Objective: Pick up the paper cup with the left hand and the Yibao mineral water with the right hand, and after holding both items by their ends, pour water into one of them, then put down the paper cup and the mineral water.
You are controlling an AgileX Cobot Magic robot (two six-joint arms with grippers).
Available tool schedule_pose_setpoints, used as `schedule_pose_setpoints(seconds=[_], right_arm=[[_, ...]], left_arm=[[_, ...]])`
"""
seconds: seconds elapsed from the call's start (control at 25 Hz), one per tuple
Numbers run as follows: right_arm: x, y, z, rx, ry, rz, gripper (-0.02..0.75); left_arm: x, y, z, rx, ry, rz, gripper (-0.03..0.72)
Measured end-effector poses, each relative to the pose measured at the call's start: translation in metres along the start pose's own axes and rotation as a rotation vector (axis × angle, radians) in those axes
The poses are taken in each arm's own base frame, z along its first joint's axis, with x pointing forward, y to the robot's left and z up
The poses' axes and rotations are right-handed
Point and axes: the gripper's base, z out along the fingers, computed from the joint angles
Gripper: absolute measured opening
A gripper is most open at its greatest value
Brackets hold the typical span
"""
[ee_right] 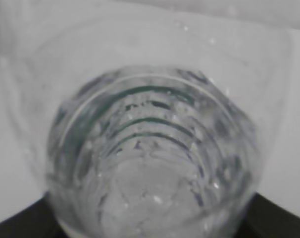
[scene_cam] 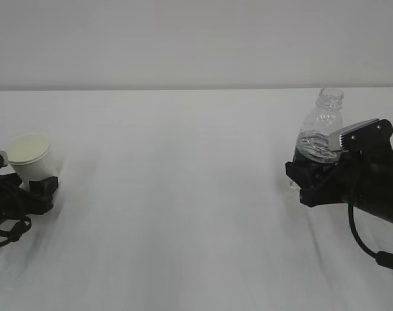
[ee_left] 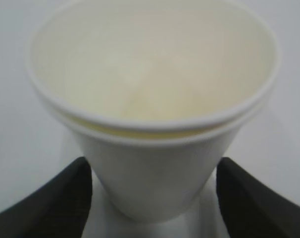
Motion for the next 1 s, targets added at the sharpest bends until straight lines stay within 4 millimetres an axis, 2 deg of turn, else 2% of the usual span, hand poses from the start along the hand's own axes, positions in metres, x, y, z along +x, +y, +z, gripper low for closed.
schedule_pose_setpoints(seconds=[0.36, 1.0], right_arm=[[0.0001, 0.0008, 0.0000, -0.009, 0.001, -0.007, 0.435], [0.0002, 0.0016, 0.0000, -0.017, 0.002, -0.013, 0.435]], left_arm=[[0.0000, -0.0012, 0.0000, 0.013, 0.000, 0.006, 0.629], [-0.0045, 0.0007, 0.0045, -0.001, -0.021, 0.002, 0.629]])
